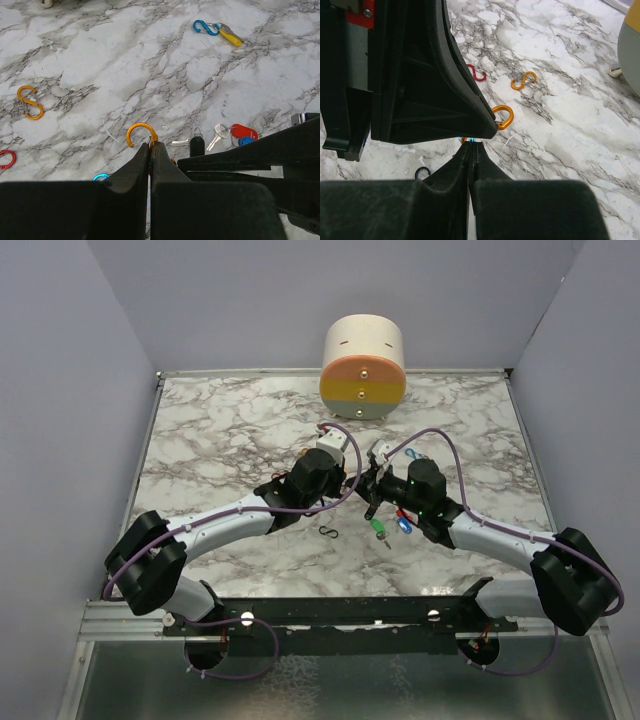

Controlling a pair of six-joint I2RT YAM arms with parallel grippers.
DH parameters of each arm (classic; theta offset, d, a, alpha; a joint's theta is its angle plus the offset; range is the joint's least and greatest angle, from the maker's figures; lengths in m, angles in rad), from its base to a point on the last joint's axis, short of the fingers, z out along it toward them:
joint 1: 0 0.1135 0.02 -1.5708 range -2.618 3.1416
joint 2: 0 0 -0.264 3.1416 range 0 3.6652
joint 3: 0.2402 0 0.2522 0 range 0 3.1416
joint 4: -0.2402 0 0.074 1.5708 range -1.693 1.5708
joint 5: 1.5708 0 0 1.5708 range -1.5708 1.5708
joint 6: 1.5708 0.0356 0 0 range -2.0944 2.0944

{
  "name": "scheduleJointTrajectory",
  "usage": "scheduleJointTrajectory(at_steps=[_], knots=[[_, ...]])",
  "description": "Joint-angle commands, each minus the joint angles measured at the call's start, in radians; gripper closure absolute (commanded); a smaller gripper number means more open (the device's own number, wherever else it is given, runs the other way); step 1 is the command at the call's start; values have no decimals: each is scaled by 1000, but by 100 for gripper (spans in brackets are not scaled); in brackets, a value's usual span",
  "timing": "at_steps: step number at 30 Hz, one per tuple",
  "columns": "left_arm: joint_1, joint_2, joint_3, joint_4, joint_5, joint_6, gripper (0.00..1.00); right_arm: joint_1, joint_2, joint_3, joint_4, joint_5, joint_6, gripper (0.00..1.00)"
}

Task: Put the keys on the keyring

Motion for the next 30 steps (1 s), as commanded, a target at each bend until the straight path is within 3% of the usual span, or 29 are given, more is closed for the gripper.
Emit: scheduleJointTrajectory(at_steps=[1,17,18,21,23,26,30], knots=[[-7,10,47,26,-28,-4,100,15,-1,10,3,-14,-8,99],[-8,14,62,18,-51,-12,99,18,-5,8,-3,7,-9,99],[-7,14,64,16,-56,-12,91,20,-7,8,-2,10,-9,99],[-7,8,65,17,-83,-12,56,20,-13,8,-6,18,-11,99],[-7,3,67,15,-111,-14,41,20,-16,8,-9,24,-9,99],[-7,-9,76,-2,-161,-17,29,20,-20,9,-14,30,-9,99],[-4,-47,66,-14,-234,-25,26,21,-19,16,-26,49,-5,99]])
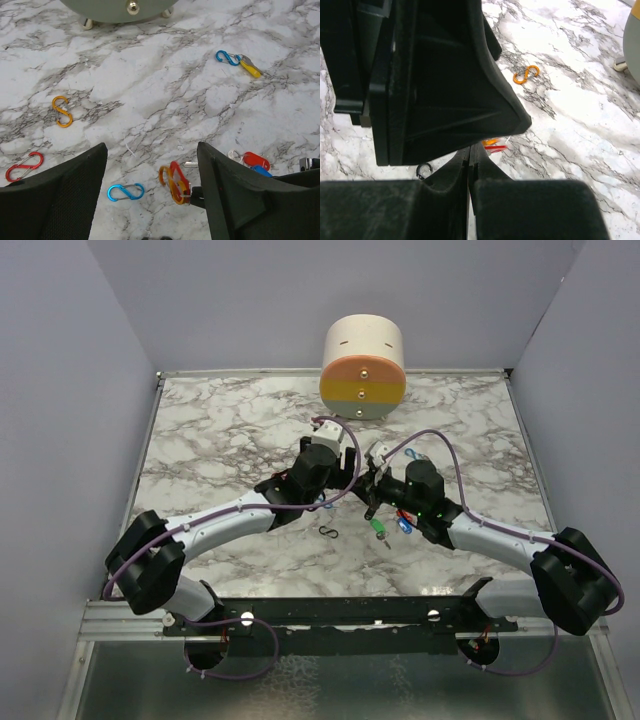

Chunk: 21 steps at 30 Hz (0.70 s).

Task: Put the keys on the keyring

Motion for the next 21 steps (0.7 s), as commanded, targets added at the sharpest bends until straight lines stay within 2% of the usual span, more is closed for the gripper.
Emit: scheduleJointTrajectory(at_steps=[1,6,10,14,21], knots=[[-3,-70,8,-6,-126,-12,24,8,-18,21,-9,47,0,99],[-3,-148,-60,0,-163,-21,18,8,1,56,-47,143,19,99],[-3,-189,-116,1,-149,-31,1,5,42,119,-128,358,89,99],[-2,-202,-154,3,-132,-37,1,-19,99,185,-217,574,176,99],[-2,-174,-213,35,-102,-63,1,-145,151,230,-268,637,289,99]])
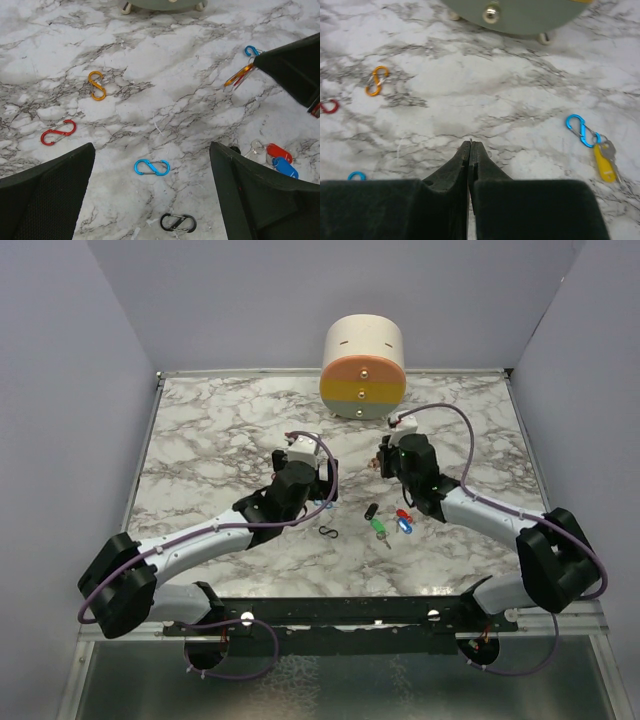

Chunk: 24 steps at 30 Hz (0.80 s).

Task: Put the keys on the keyring

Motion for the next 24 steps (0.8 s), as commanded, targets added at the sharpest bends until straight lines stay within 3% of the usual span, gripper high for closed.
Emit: scheduleJointTrajectory(at_steps=[1,15,17,19,22,24], knots=[[-3,14,-51,51,21,-33,1,-82,21,25,-39,110,97,99],[-3,32,-106,114,61,-77,1,-335,137,34,-7,32,186,99],[-3,29,-106,114,61,-76,1,-339,140,39,-10,44,190,89],[-3,27,-106,110,61,-76,1,-339,135,43,-19,57,199,60],[-5,19,-107,103,58,-76,1,-339,113,34,-33,31,190,50],[-5,14,-110,102,57,-73,1,-339,86,15,-48,-23,170,49]])
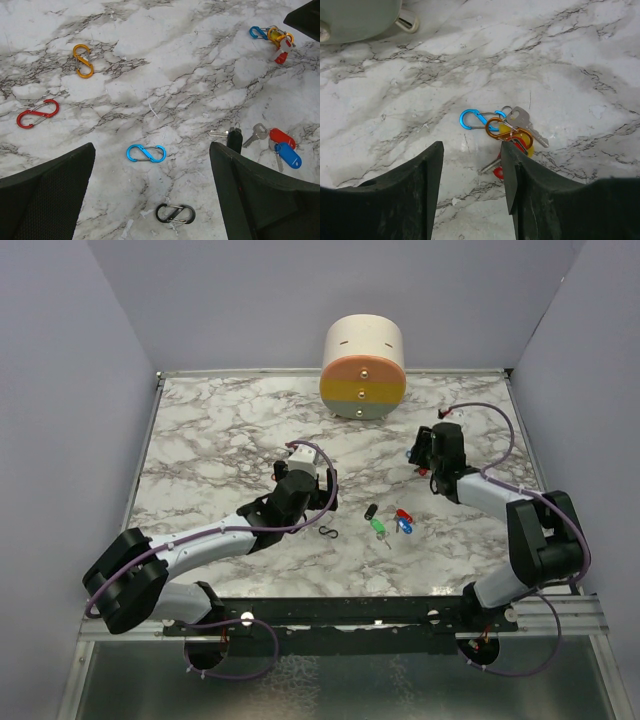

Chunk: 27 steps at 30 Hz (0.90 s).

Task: Put the keys on the keyring

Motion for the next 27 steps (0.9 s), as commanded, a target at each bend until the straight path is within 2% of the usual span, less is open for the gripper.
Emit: scheduleJointTrajectory(at_steps=[1,4,9,17,27], knots=[[-5,-25,-10,20,11,-8,1,3,-66,-11,-21,-100,-14,49],[-3,-27,-12,15,10,-4,1,17,-122,-73,-32,-195,-24,49],[-4,-17,-8,4,22,-4,1,98,-204,-137,-97,-228,-57,49],[-4,10,7,-18,35,-7,1,145,-263,-124,-245,-259,-69,49],[-2,40,17,-24,42,3,1,149,-238,-78,-396,-287,-81,52]])
